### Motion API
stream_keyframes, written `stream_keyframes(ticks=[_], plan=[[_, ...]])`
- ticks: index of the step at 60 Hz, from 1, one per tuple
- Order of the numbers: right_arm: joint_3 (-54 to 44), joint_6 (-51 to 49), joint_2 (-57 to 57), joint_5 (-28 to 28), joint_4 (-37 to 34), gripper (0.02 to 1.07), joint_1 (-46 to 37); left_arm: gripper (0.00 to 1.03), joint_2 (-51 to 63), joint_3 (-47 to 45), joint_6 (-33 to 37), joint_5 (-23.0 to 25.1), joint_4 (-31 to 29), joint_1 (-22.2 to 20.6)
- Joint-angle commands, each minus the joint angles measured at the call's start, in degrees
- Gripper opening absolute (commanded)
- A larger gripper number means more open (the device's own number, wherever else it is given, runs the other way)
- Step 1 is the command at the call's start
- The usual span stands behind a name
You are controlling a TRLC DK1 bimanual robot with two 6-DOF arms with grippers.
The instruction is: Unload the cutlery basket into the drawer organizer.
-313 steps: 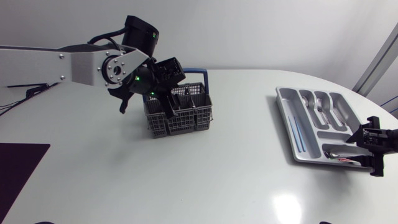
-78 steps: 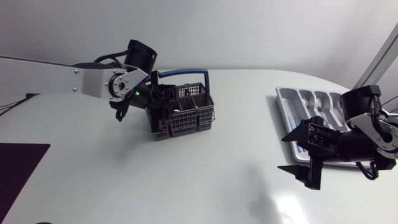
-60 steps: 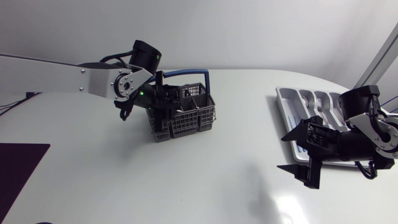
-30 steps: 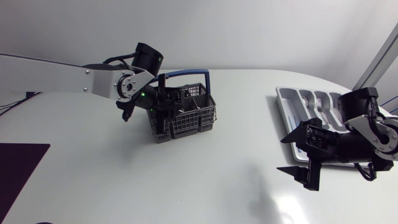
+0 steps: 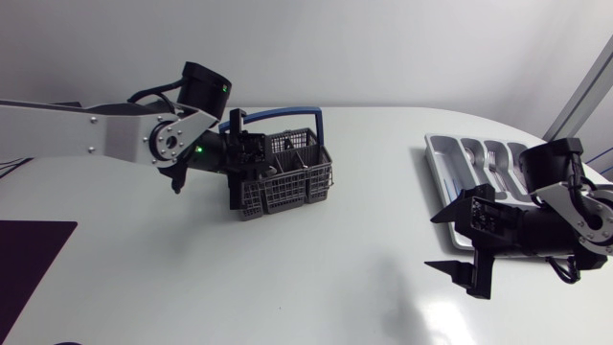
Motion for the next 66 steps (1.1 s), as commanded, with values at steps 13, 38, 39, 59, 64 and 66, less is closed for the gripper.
stream_keyframes(ticks=[13, 38, 39, 59, 64, 66], plan=[[-0.8, 7.2, -6.8, 0.2, -0.1, 1.03, 2.8, 0.03, -15.0, -8.3, -7.6, 0.3, 9.9, 0.3], [-0.7, 23.9, -13.2, 3.7, 5.7, 1.03, 7.0, 0.03, -22.9, -10.5, -34.2, -7.2, 10.3, -8.2], [-0.6, 24.5, -13.3, 4.7, 5.8, 1.03, 7.7, 0.03, -22.7, -10.5, -35.1, -7.5, 10.2, -8.7], [-0.4, 38.3, -15.7, 14.7, 13.6, 1.03, 23.1, 0.03, -10.9, 1.6, -54.7, -8.3, -2.2, -15.9], [-0.5, 40.8, -15.1, 18.7, 16.3, 1.03, 27.7, 0.03, -7.8, 4.9, -58.2, -6.9, -5.0, -16.2], [-0.4, 41.7, -14.4, 20.1, 17.3, 1.02, 29.5, 0.03, -6.8, 6.3, -59.3, -6.2, -6.1, -16.1]])
